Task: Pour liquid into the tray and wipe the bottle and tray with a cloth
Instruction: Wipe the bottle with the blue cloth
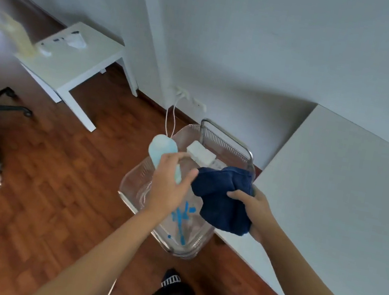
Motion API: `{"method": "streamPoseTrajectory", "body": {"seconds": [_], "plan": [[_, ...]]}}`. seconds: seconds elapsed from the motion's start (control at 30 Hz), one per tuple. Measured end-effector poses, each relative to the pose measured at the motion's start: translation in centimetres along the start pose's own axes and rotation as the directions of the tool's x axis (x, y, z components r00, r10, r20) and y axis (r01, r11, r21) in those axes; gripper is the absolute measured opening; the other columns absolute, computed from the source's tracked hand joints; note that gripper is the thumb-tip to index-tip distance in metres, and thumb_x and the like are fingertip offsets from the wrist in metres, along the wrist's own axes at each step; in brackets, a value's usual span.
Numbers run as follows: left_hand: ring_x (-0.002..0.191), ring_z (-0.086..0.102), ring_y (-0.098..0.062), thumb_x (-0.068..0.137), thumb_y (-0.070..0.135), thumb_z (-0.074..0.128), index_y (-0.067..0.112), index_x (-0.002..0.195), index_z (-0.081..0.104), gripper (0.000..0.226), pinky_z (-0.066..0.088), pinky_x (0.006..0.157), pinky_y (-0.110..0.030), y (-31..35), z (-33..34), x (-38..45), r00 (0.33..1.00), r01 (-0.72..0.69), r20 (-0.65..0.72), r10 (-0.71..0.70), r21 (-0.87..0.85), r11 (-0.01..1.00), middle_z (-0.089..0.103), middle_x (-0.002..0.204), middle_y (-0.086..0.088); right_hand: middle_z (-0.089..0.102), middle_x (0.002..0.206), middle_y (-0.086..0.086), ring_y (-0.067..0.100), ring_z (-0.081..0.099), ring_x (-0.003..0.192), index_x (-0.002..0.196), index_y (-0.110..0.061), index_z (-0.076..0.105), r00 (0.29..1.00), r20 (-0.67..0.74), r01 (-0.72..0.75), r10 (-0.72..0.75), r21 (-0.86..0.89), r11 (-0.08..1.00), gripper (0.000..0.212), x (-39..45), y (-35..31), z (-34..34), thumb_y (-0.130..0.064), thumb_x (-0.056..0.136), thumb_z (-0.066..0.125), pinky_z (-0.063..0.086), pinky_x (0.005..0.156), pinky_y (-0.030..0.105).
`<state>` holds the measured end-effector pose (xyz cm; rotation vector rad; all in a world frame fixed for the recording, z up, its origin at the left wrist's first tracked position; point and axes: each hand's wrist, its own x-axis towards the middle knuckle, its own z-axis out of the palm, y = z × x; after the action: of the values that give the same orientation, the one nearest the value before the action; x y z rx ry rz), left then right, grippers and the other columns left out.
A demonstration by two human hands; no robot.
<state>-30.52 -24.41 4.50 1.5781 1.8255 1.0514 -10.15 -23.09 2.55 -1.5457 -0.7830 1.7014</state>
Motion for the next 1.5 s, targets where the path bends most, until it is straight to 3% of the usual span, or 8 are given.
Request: {"method": "streamPoseTrajectory", "body": {"seconds": [0.13,0.4,0.57,0.63,0.73,0.93,1.13,1.5], "plan": [[0.115,0.050,-0.008,0.095,0.035,0.056,0.022,0.128,0.053,0.035,0.049,0.099,-0.031,-4.4,-4.2,4.7,0.988,0.095,-0.124,-0.093,0.008,0.995,0.047,0.128,0.002,0.071,0.100,0.012,0.028,0.068,0.090,0.104,-0.011,0.062,0.991,-0.080,-0.102,0.111,0.109,0.989,0.032,2.0,-0.4,4.8,-0.012,0.075,0.074,0.058,0.077,0.043],[0.140,0.034,-0.015,0.098,0.055,0.038,0.032,0.147,0.033,0.054,0.030,0.111,-0.032,-7.1,-3.3,11.0,0.896,0.315,0.334,-0.293,-0.012,0.949,0.035,0.155,0.004,0.066,0.093,0.001,0.021,0.065,0.087,0.099,-0.024,0.056,0.969,-0.149,-0.154,0.197,0.264,0.952,0.020,5.4,-0.9,14.3,-0.029,0.082,0.066,0.056,0.074,0.039],[0.134,0.042,-0.015,0.094,0.060,0.042,0.026,0.144,0.042,0.061,0.032,0.103,-0.026,-8.2,-2.6,11.2,0.901,0.344,0.273,-0.339,0.031,0.939,0.045,0.149,0.002,0.045,0.146,-0.001,0.022,0.041,0.135,0.141,-0.030,0.040,0.982,-0.083,-0.138,0.168,0.286,0.948,0.078,6.0,-0.4,18.9,-0.074,0.077,0.038,0.032,0.113,0.048],[0.132,0.045,-0.017,0.093,0.060,0.042,0.024,0.144,0.043,0.062,0.036,0.105,-0.029,-8.3,-2.3,11.2,0.893,0.393,0.230,-0.387,0.020,0.919,0.047,0.146,-0.001,0.032,0.154,-0.002,0.020,0.027,0.144,0.142,-0.037,0.036,0.988,-0.092,-0.091,0.124,0.300,0.949,0.068,6.5,0.1,20.0,-0.072,0.083,0.029,0.023,0.117,0.048],[0.124,0.052,-0.018,0.093,0.057,0.044,0.026,0.130,0.056,0.050,0.042,0.106,-0.036,-7.9,-1.8,11.2,0.890,0.430,0.198,-0.411,-0.066,0.901,0.055,0.135,-0.005,0.057,0.129,0.005,0.021,0.053,0.119,0.116,-0.035,0.046,0.971,-0.210,0.141,-0.115,0.112,0.984,0.030,7.3,-0.1,20.7,-0.051,0.096,0.030,0.042,0.103,0.047],[0.102,0.060,-0.001,0.098,0.044,0.045,0.026,0.119,0.059,0.031,0.050,0.074,-0.008,-7.9,-1.5,10.6,0.866,0.494,0.236,-0.442,-0.260,0.830,0.053,0.127,-0.007,0.067,0.113,-0.004,0.016,0.062,0.103,0.121,-0.032,0.057,0.961,-0.131,0.232,-0.245,-0.108,0.967,0.031,10.6,-0.6,20.5,-0.032,0.098,0.036,0.051,0.095,0.042],[0.111,0.062,-0.022,0.083,0.059,0.047,0.025,0.128,0.057,0.057,0.055,0.093,-0.035,-7.8,-0.1,10.8,0.849,0.529,0.203,-0.489,-0.343,0.776,0.057,0.127,-0.009,0.068,0.072,-0.009,0.013,0.064,0.075,0.078,-0.027,0.072,0.982,0.098,0.178,-0.159,-0.224,0.958,0.026,14.2,-2.9,18.8,-0.029,0.083,0.046,0.052,0.067,0.033],[0.129,0.051,-0.032,0.076,0.064,0.054,0.014,0.138,0.048,0.079,0.043,0.107,-0.052,-7.7,-0.1,9.7,0.783,0.615,0.181,-0.595,-0.365,0.699,0.048,0.142,-0.016,0.065,0.103,0.000,0.023,0.063,0.095,0.112,-0.026,0.051,0.917,-0.304,0.254,-0.259,-0.055,0.966,0.023,9.6,1.4,20.9,-0.035,0.099,0.036,0.054,0.082,0.047]]}}
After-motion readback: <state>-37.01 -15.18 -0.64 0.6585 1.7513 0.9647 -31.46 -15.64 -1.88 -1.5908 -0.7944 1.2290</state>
